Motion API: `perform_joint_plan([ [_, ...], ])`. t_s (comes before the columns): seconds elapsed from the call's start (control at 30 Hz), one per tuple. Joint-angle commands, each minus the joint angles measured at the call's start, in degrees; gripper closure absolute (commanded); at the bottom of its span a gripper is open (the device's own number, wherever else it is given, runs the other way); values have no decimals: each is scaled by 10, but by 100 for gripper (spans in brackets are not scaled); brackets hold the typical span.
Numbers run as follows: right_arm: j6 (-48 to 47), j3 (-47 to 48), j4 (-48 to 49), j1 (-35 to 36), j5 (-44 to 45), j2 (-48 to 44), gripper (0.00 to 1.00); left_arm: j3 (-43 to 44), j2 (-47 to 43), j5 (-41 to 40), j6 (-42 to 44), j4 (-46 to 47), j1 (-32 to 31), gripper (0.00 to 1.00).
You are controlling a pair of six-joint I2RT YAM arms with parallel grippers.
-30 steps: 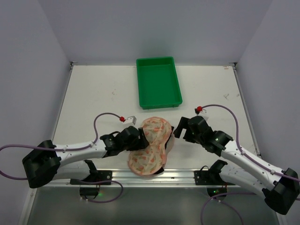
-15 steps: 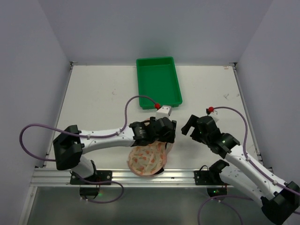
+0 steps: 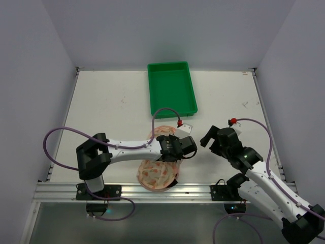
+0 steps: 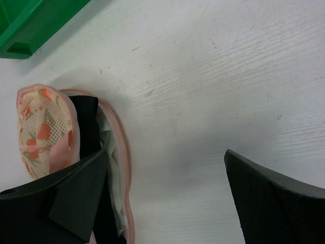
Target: Unzip the laundry bag and remove the bra
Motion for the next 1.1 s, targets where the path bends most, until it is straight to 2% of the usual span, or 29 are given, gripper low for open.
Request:
perform_joint_plan([
  [0.0,4,-2,0,-4,15,-6,1,26,7,-46,10,-8,0,88],
  [0.1,0,-2,0,-5,15,-10,1,35,8,-43,16,10,4,100],
  [0.33,-12,0,0,-5,10,-22,1,39,-26,11,18,74,43,100],
  [0.5,-34,-2,19,-5,-14,-31,1,7,-94,75,4,145,74,100],
  [0.63,-56,-6,42,-5,-48,-32,1,-21,-148,90,-8,158,93,100],
  [0.83,-91,0,79,-5,-98,-18,1,-101,-244,97,-23,127,137,100],
  [1.07,-115,11,119,-5,-155,10,1,-240,-357,84,-60,78,175,100],
])
